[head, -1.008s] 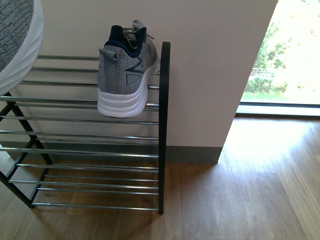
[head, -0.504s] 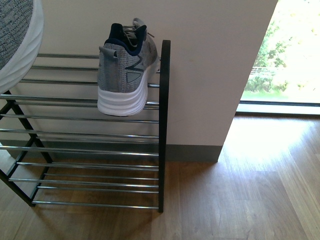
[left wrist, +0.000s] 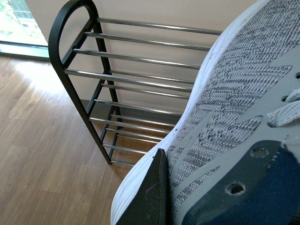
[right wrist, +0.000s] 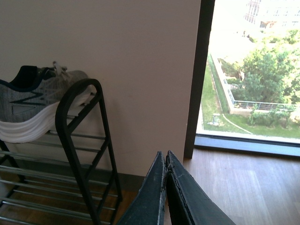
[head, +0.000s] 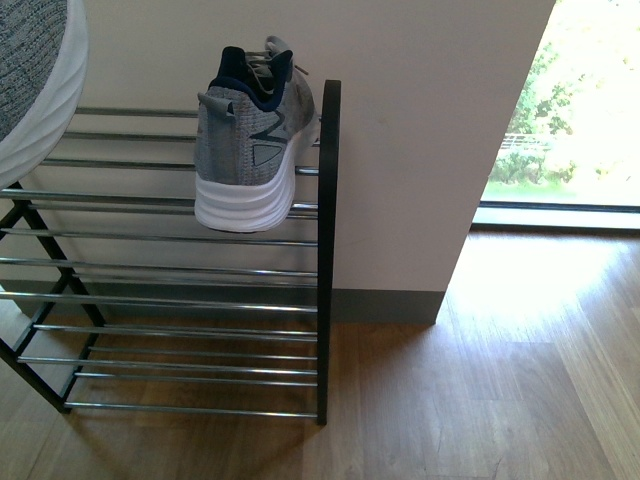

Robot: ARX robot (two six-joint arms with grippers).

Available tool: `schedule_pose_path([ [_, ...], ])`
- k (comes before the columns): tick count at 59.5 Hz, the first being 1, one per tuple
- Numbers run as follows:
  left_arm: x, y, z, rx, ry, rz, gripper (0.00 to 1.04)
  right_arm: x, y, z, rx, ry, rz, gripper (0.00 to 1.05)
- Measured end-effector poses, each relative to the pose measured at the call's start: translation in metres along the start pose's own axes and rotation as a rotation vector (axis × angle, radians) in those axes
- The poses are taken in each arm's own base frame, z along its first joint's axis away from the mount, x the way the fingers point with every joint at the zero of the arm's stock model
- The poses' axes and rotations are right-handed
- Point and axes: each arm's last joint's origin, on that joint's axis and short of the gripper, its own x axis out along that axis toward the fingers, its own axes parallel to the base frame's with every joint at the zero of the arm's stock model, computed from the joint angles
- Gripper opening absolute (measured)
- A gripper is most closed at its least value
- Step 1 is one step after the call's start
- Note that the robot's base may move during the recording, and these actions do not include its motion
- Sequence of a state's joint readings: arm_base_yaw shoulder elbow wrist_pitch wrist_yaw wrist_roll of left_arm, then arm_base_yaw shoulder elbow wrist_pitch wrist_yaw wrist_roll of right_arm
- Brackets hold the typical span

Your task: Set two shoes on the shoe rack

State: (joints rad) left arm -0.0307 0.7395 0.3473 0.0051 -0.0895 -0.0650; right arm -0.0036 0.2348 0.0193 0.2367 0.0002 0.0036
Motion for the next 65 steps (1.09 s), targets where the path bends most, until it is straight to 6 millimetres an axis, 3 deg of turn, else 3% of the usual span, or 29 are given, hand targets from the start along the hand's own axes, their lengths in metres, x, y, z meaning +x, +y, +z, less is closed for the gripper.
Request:
schedule_pose_path([
  [20,0.000,0.000,0.000,0.000,0.000,0.000,0.02,-0.014,0.000,-0.003,0.000,0.011,0.001,0.01],
  [45,0.000,0.000,0.000,0.000,0.000,0.000,0.02,-0.015,0.000,-0.003,-0.001,0.006,0.001,0.02],
  [49,0.000,0.000,0.000,0.000,0.000,0.000,0.02,-0.015,0.000,-0.003,-0.001,0.006,0.001,0.18],
  [65,0.000,0.000,0.000,-0.013,-0.016,0.021,0.02,-0.015,0.000,-0.003,-0.001,0.006,0.001,0.62],
])
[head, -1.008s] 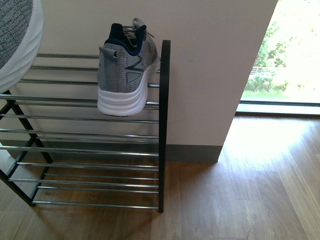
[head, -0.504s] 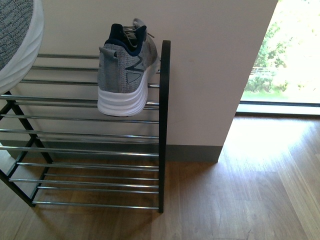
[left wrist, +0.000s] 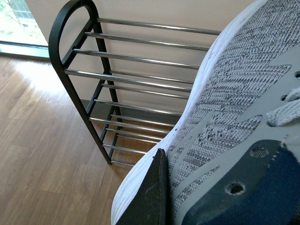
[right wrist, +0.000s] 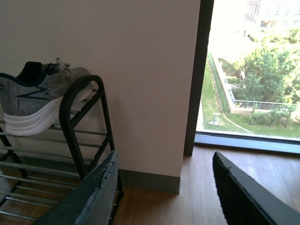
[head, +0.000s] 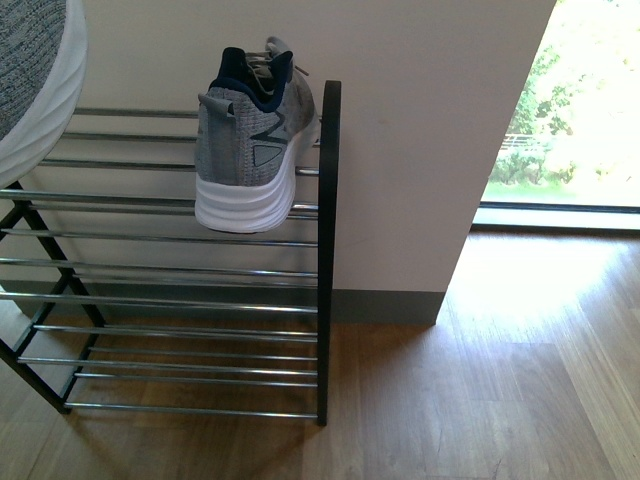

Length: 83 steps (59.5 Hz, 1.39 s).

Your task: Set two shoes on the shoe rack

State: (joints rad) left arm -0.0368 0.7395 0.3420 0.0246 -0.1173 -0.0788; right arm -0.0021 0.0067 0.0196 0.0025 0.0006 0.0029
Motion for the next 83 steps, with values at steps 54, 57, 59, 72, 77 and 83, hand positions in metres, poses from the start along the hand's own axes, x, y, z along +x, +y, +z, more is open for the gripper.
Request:
schedule_pose_path([
  [54,0.148,-0.063,0.094,-0.426,0.360,-0.026,0.02,0.000,0.000,0.000,0.000,0.000,0.000,0.96],
  [57,0.152,-0.066,0.093,-0.434,0.376,-0.024,0.02,0.000,0.000,0.000,0.000,0.000,0.000,0.96],
  [59,0.155,-0.067,0.093,-0.439,0.387,-0.022,0.02,0.000,0.000,0.000,0.000,0.000,0.000,0.96],
  [72,0.178,-0.080,0.085,-0.447,0.469,-0.006,0.02,0.000,0.000,0.000,0.000,-0.001,0.000,0.96],
  [77,0.186,-0.086,0.085,-0.436,0.489,0.004,0.02,0.000,0.000,0.000,0.000,-0.001,0.000,0.96],
  [83,0.193,-0.092,0.085,-0.424,0.503,0.014,0.02,0.000,0.000,0.000,0.000,-0.001,0.000,0.96],
])
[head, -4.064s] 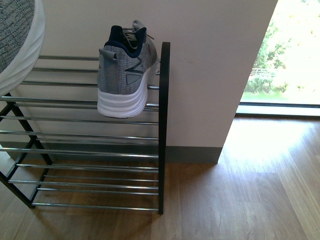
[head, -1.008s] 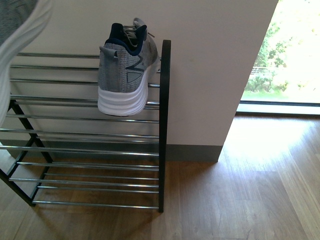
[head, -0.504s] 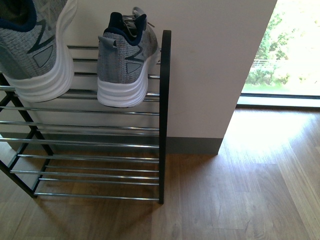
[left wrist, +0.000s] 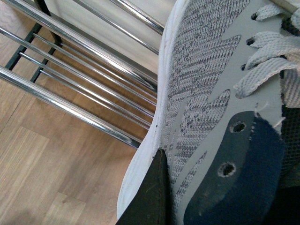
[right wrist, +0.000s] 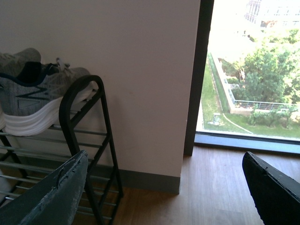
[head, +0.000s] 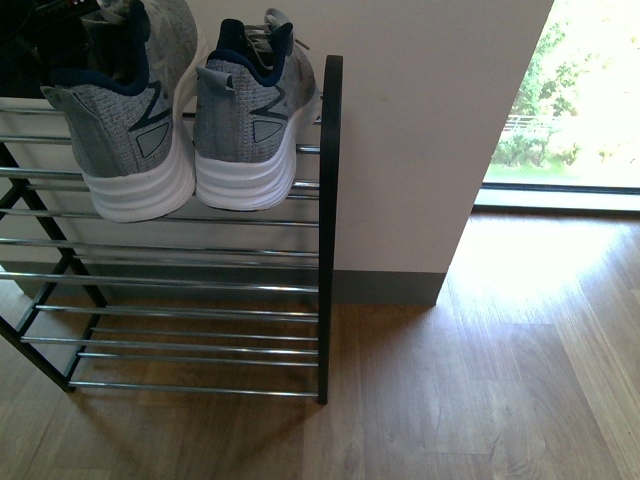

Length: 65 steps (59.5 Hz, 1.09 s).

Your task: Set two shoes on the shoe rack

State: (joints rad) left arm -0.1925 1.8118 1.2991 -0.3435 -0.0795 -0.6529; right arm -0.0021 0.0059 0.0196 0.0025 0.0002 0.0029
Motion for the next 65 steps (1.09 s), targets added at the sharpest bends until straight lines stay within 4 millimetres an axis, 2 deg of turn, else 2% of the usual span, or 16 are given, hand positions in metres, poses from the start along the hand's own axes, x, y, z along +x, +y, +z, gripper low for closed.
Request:
schedule_pose_path([
  [13,0.014,-0.010,0.000,0.023,0.019,0.037,0.02,0.000,0.000,0.000,0.000,0.000,0.000,0.96],
  [23,0.016,-0.011,0.000,0.024,0.017,0.048,0.03,0.000,0.000,0.000,0.000,0.000,0.000,0.96],
  [27,0.014,-0.013,0.002,0.022,0.018,0.033,0.13,0.000,0.000,0.000,0.000,0.000,0.000,0.96],
  [31,0.012,-0.016,0.005,0.021,0.017,0.019,0.29,0.000,0.000,0.000,0.000,0.000,0.000,0.96],
  [36,0.010,-0.018,0.007,0.022,0.017,0.015,0.42,0.000,0.000,0.000,0.000,0.000,0.000,0.96],
  [41,0.007,-0.018,0.008,0.030,0.006,0.020,0.63,0.000,0.000,0.000,0.000,0.000,0.000,0.96],
  [43,0.006,-0.019,0.009,0.031,-0.002,0.021,0.69,0.000,0.000,0.000,0.000,0.000,0.000,0.96],
  [48,-0.004,-0.020,0.013,0.031,-0.032,-0.003,0.83,0.000,0.000,0.000,0.000,0.000,0.000,0.96],
  [52,-0.019,-0.020,0.016,0.031,-0.071,-0.029,0.97,0.000,0.000,0.000,0.000,0.000,0.000,0.96],
  [65,-0.061,-0.007,0.011,0.032,-0.198,-0.074,0.95,0.000,0.000,0.000,0.000,0.000,0.000,0.96],
])
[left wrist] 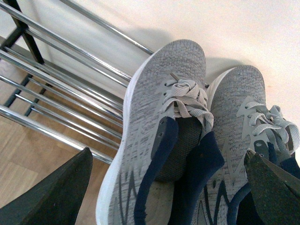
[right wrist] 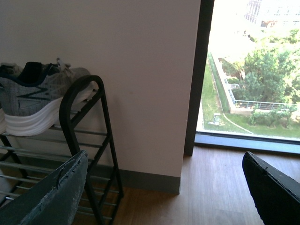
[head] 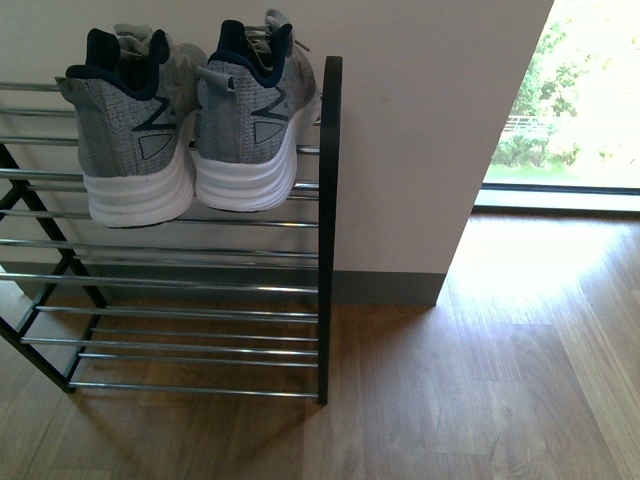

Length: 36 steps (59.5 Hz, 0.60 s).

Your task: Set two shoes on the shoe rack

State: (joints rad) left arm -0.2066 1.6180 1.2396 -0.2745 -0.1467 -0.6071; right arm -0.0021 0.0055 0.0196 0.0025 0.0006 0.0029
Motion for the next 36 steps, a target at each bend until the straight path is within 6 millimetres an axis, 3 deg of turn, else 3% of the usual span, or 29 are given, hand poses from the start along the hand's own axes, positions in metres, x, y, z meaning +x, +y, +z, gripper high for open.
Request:
schedule_pose_path([
  [8,-0.031,0.014,-0.001,0.022,-0.120,0.005,0.95,0.000,0.000,0.000,0.000,0.000,0.000,0.96],
  [23,-0.112,0.054,-0.011,0.035,-0.398,-0.021,0.95,0.000,0.000,0.000,0.000,0.000,0.000,0.96],
  [28,-0.130,0.068,-0.022,0.042,-0.465,-0.014,0.95,0.000,0.000,0.000,0.000,0.000,0.000,0.96],
  [36,-0.142,0.090,-0.046,0.059,-0.511,0.039,0.95,0.000,0.000,0.000,0.000,0.000,0.000,0.96],
])
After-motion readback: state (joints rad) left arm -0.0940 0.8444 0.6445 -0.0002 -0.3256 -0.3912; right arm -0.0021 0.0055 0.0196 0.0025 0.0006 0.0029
